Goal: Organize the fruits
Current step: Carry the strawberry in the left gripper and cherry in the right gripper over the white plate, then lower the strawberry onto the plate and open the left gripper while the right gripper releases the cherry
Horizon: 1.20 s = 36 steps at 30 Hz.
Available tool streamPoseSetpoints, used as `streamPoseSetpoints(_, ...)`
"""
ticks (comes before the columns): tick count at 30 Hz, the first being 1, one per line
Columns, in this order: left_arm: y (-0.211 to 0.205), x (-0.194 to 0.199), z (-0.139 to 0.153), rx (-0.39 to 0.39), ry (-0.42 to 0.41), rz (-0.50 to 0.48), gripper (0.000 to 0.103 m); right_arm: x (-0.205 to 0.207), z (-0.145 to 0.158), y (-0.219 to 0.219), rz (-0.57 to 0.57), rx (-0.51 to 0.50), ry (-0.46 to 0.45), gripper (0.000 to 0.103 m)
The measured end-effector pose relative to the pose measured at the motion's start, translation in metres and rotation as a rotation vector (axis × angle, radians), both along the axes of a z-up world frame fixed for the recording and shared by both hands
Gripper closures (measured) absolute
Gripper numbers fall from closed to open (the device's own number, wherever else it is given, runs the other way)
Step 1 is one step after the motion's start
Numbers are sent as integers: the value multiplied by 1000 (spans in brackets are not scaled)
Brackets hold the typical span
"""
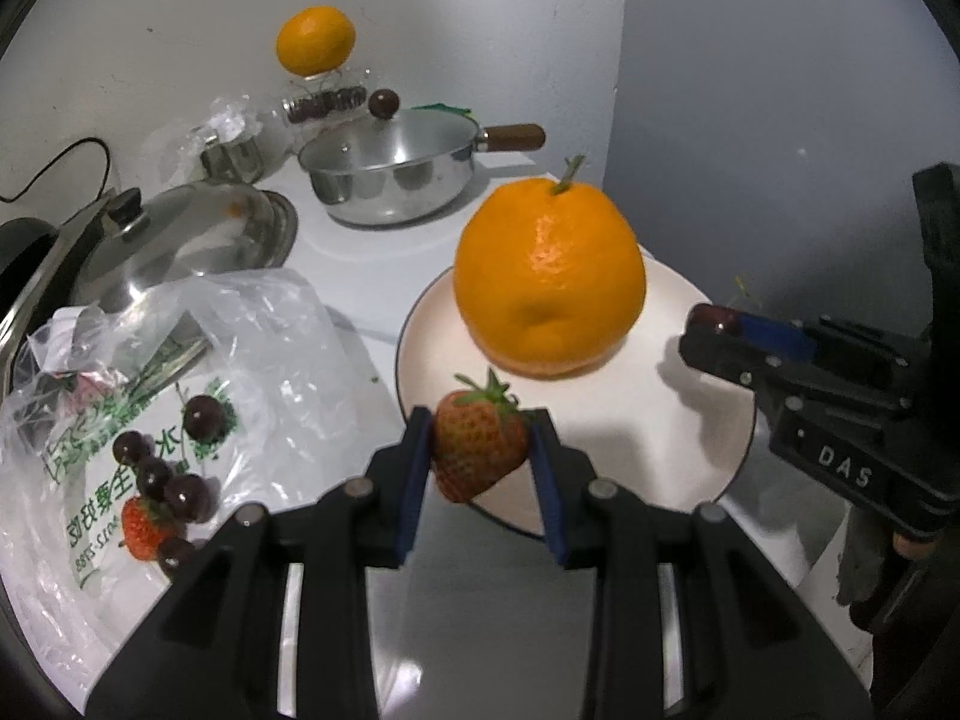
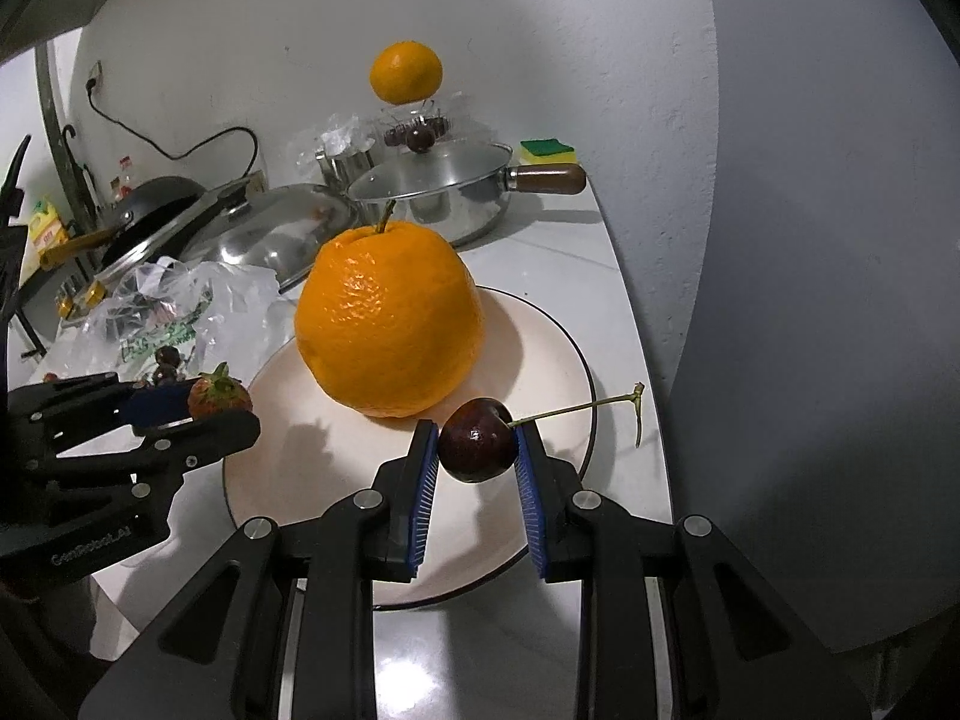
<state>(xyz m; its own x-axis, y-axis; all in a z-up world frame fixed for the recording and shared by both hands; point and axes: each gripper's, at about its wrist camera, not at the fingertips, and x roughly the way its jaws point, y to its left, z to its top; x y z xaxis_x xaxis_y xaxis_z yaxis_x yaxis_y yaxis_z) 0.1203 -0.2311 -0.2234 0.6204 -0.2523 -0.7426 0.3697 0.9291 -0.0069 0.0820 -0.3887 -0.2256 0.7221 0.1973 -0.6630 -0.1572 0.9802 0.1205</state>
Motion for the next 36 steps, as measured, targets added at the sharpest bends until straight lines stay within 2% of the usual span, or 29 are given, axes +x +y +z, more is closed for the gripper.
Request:
streamPoseSetpoints(7, -3, 13, -9, -2, 21, -1, 70, 9, -4, 9, 33, -23, 11, 75)
streamPoseSetpoints(26, -5, 17, -11, -13, 27, -25, 68, 19, -13, 11, -9, -30, 43, 75)
streamPoseSetpoints(31, -2, 10, -7, -20, 14, -25, 68, 16, -10, 11, -20, -32, 37, 63)
streamPoseSetpoints(36, 1, 4, 0, -26, -1, -17, 65, 11, -5, 15, -23, -45, 28, 63)
